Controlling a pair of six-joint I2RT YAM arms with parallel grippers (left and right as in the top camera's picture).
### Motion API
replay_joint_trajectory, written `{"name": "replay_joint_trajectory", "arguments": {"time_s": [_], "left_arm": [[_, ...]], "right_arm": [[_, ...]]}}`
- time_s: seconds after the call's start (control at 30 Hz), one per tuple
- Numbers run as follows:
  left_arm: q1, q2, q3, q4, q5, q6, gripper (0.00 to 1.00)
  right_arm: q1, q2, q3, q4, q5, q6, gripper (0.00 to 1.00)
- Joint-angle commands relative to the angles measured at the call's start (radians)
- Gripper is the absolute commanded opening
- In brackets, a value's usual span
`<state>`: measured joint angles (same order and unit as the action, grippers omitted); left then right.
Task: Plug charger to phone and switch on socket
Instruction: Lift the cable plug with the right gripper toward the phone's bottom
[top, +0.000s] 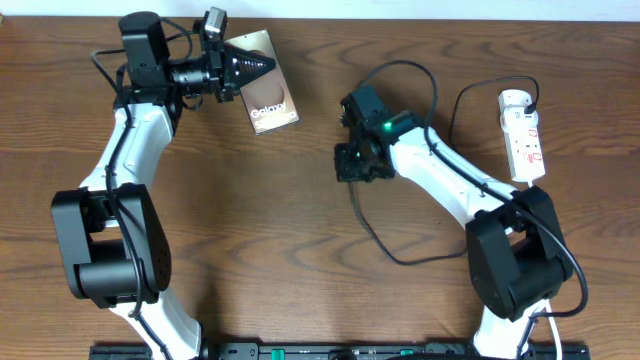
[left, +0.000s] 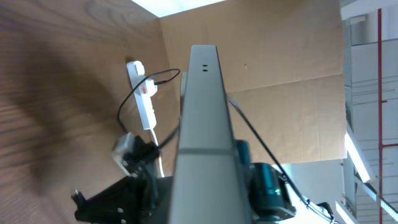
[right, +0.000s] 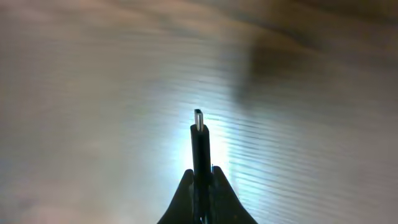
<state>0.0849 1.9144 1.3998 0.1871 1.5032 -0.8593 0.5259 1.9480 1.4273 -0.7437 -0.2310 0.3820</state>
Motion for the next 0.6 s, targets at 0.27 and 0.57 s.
{"name": "replay_joint_trajectory", "arguments": {"time_s": [0.27, 0.57], "left_arm": [[0.043, -0.007, 0.008, 0.015, 0.068, -0.052, 0.07], [0.043, -0.007, 0.008, 0.06, 0.068, -0.079, 0.07]], "right_arm": [[0.014, -0.048, 0.081, 0.0, -0.718, -0.554, 0.01], [0.01, -0.048, 0.081, 0.089, -0.932, -0.58, 0.01]]}}
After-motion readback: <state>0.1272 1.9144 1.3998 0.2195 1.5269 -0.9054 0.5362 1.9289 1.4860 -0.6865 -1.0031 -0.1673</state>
